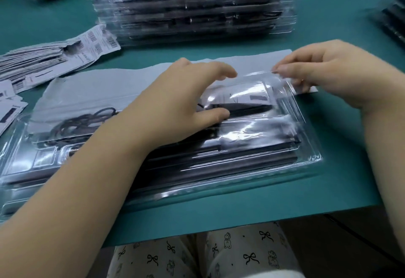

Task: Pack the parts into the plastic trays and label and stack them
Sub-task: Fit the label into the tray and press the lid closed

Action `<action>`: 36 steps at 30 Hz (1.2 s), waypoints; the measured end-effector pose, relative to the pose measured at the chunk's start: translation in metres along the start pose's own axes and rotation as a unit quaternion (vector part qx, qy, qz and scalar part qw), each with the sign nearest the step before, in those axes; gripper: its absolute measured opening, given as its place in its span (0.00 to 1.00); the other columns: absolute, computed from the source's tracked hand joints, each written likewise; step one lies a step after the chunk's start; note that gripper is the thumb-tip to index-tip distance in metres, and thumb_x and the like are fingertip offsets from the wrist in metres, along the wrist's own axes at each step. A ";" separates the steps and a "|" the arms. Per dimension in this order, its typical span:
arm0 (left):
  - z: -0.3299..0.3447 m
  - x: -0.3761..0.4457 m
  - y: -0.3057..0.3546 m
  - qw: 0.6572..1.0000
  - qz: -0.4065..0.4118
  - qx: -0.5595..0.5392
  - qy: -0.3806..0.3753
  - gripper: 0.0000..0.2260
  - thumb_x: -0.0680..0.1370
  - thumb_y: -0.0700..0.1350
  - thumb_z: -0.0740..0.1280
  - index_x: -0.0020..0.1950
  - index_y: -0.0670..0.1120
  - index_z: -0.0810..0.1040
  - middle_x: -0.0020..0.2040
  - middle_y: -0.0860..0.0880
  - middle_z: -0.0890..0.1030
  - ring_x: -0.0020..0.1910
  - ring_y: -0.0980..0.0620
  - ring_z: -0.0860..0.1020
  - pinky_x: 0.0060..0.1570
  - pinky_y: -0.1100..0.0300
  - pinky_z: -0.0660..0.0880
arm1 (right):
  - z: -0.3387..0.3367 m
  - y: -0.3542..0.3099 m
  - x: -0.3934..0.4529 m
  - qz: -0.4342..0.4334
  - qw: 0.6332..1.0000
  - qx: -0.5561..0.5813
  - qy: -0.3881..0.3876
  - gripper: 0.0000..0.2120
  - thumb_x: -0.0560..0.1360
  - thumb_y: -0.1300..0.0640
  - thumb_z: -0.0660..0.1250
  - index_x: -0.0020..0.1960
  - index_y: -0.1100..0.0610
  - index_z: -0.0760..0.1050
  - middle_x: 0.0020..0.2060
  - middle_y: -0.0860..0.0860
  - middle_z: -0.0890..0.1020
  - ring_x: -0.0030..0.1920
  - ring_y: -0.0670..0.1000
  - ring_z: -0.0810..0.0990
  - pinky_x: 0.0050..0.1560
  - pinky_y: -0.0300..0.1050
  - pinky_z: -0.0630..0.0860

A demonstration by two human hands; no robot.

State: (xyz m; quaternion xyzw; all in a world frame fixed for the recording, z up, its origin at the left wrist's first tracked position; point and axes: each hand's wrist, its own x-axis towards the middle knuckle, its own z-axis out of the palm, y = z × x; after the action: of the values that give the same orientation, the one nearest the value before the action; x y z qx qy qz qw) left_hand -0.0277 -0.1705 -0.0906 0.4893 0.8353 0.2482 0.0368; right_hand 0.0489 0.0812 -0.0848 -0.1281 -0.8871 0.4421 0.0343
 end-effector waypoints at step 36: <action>0.006 0.002 0.008 0.990 0.072 0.090 0.080 0.16 0.76 0.55 0.65 0.58 0.49 0.81 0.56 0.48 0.78 0.52 0.44 0.72 0.57 0.59 0.65 | 0.005 -0.013 -0.007 0.032 0.991 0.018 -0.128 0.25 0.60 0.29 0.61 0.46 0.42 0.84 0.23 0.44 0.61 0.26 0.45 0.60 0.22 0.34 0.62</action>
State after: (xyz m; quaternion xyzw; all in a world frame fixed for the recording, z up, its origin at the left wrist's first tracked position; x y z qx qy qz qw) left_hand -0.0211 -0.1637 -0.0916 0.5282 0.8168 0.2128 -0.0923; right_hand 0.0526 0.0680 -0.0772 -0.0979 -0.8717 0.4714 -0.0913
